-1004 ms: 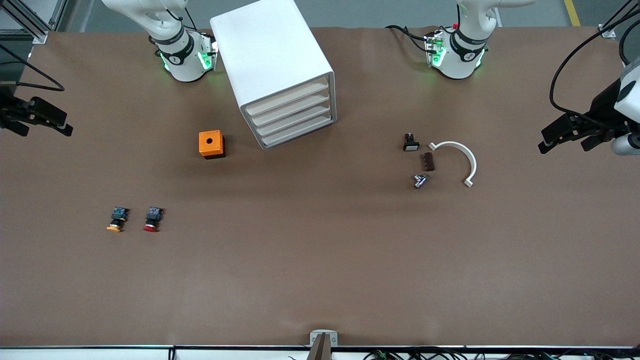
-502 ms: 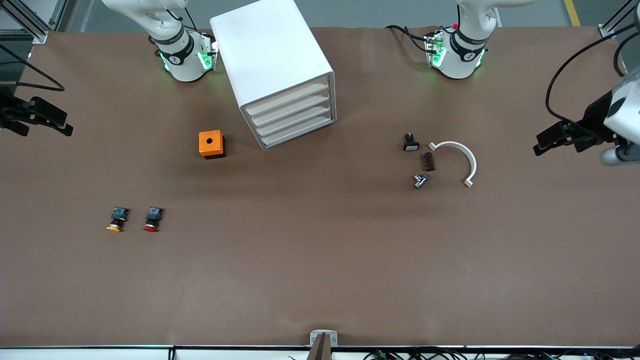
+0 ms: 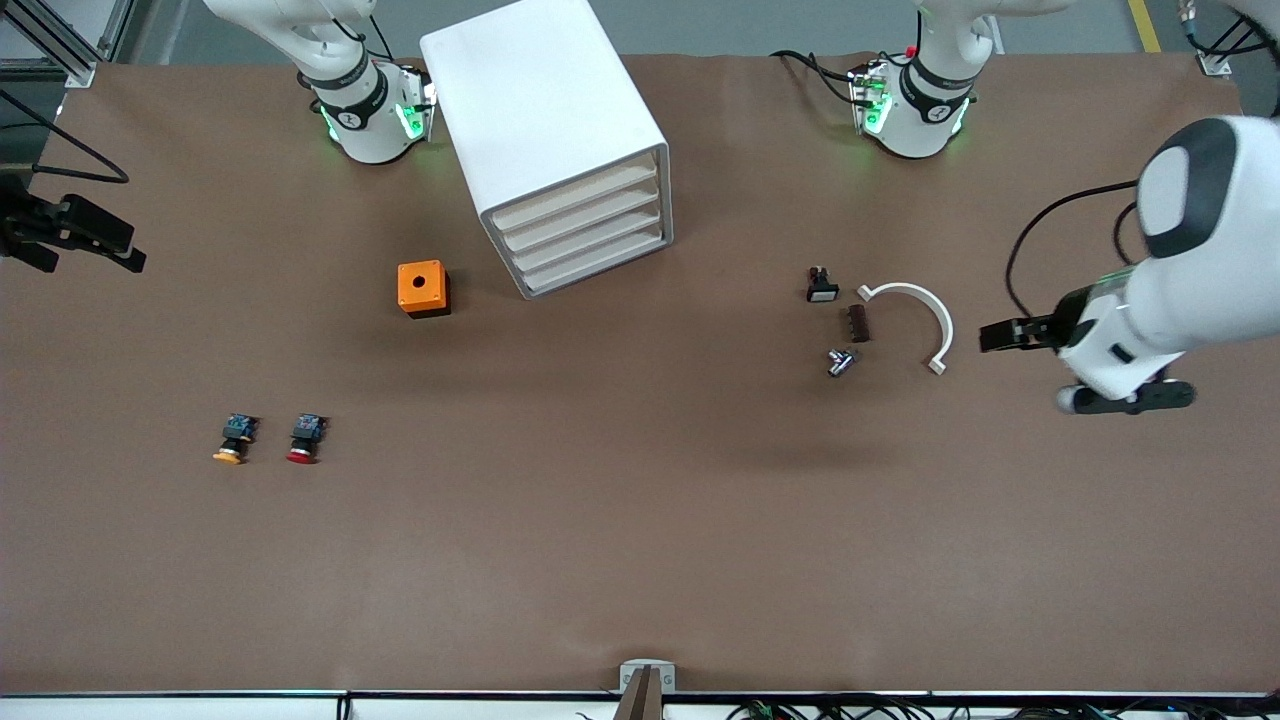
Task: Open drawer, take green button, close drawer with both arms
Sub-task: 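Move the left gripper toward the white cabinet's drawer handle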
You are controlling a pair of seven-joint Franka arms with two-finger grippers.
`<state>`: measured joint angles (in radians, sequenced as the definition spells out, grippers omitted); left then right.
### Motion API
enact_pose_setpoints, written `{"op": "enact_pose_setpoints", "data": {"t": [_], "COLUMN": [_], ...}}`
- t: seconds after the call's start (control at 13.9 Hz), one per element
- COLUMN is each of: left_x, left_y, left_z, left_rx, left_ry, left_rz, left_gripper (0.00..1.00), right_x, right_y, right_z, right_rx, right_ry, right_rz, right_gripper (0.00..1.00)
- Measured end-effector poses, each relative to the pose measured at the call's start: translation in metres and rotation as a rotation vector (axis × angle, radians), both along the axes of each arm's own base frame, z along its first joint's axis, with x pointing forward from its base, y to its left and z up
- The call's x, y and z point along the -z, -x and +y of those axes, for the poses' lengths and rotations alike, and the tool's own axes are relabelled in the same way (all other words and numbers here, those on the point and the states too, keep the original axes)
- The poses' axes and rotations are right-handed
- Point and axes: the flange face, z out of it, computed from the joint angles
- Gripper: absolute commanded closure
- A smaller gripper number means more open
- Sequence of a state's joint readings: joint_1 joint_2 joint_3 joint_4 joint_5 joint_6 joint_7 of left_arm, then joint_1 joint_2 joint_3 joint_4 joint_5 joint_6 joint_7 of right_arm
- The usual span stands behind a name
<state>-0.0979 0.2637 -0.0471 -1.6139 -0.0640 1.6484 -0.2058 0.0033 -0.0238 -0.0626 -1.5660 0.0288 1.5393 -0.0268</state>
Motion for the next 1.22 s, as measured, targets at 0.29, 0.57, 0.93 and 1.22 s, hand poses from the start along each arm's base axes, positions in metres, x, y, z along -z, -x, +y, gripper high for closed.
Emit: {"op": "enact_pose_setpoints", "data": {"t": [0.29,0.57,0.93,1.22], "left_x": [0.05,0.074,0.129,0.157], "left_y": [0.009,0.006,0.015,0.025], "left_z": [-0.092,-0.166,-0.25,-0.292], "left_rx": [-0.057,-0.252,-0.569,-0.93], "left_ry": [-0.057,0.045,0.023,-0.051], "left_rz": [0.081,0.176,0.328,0.522], "left_gripper": [0.0,0.0,0.0,0.0], "right_x": [0.0,0.0,0.0,0.0], "right_y": [0.0,0.0,0.0,0.0], "right_z": [0.0,0.0,0.0,0.0], "right_rx": [0.0,0.0,0.001,0.001], "right_ry": [0.0,0.0,0.0,0.0], "right_rz": [0.0,0.0,0.0,0.0], "right_gripper": [0.0,0.0,0.0,0.0]}}
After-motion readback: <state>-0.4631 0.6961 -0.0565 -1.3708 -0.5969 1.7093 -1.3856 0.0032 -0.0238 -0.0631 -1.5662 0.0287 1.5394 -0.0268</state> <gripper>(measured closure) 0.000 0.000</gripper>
